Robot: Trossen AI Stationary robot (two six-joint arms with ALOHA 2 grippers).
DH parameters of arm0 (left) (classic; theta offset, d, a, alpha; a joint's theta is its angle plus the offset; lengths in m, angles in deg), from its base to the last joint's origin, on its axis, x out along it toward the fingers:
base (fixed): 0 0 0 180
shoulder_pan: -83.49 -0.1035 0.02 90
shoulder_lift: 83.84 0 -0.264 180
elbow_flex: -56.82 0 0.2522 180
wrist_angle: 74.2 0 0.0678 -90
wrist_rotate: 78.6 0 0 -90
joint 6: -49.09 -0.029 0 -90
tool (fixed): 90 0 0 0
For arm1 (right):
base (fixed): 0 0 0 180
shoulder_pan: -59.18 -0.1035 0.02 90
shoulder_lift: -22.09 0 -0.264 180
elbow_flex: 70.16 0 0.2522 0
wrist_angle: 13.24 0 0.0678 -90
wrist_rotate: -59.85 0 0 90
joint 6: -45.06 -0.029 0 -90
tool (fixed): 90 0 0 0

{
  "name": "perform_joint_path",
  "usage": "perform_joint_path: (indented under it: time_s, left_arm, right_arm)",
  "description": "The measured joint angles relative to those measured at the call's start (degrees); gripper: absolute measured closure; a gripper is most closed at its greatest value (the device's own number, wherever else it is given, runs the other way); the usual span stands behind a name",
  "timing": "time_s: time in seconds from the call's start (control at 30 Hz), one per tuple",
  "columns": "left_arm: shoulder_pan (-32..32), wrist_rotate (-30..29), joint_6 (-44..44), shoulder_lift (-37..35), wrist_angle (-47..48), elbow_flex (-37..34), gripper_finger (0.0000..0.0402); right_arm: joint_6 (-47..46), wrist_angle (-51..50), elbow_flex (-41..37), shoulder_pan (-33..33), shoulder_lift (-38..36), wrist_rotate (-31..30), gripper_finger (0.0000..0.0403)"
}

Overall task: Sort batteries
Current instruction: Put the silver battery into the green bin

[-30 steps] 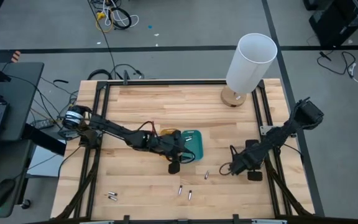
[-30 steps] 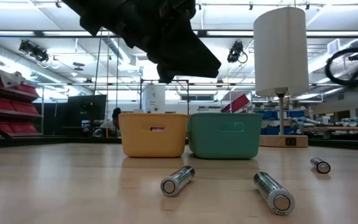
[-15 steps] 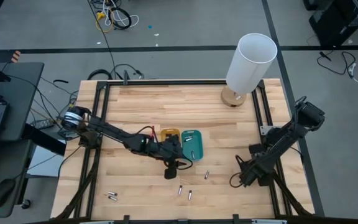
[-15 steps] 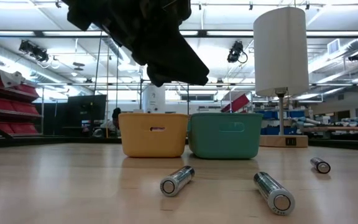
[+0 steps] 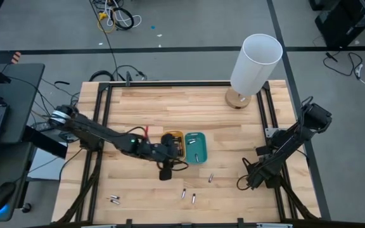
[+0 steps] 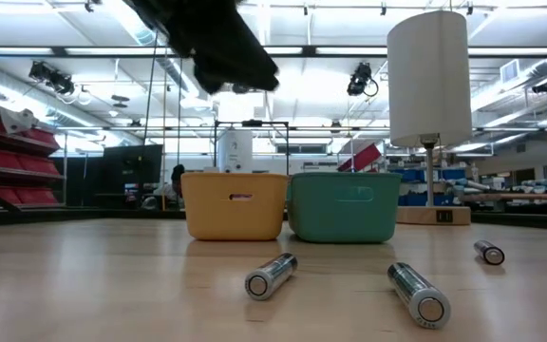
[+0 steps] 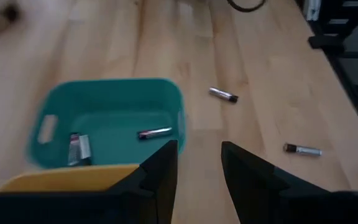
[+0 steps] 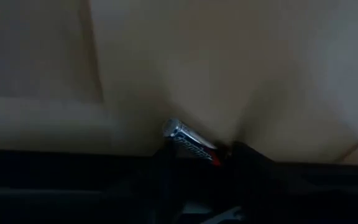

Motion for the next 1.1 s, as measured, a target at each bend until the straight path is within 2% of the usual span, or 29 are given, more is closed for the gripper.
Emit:
perform_joint_path:
  time_s: [0.13,0.33,0.43,0.53,0.7,0.93,1.1]
  left_arm:
    - [1.29,-4.13,-3.25,-5.41,5.57,-0.01,0.0261]
    - [1.34,-7.61,-4.68,-13.77,6.52,0.02,0.0261]
    - [1.65,-8.61,-4.74,-15.92,9.7,-0.02,0.0261]
    - [3.66,-11.09,-6.43,-18.22,8.06,-0.48,0.0262]
    - [6.44,-14.75,-6.38,-21.63,8.43,-0.48,0.0272]
    - [7.38,-21.67,-4.89,-21.32,10.88,-1.48,0.028]
    - [7.32,-23.71,-3.86,-21.17,6.88,-6.94,0.0282]
  right_arm:
    - [2.42,0.09,1.13,0.63,0.16,-0.29,0.031]
    - [2.95,0.11,1.39,2.27,0.19,-0.16,0.0389]
    - [1.44,0.36,2.42,2.57,0.24,-1.94,0.0387]
    - [1.87,1.73,4.83,3.37,0.27,-5.7,0.0383]
    - [4.24,5.13,9.82,6.82,-0.46,-15.21,0.0386]
    - [9.7,20.27,13.85,15.14,-5.01,-26.2,0.0382]
    - [18.46,36.46,13.94,22.05,-7.67,-27.37,0.0382]
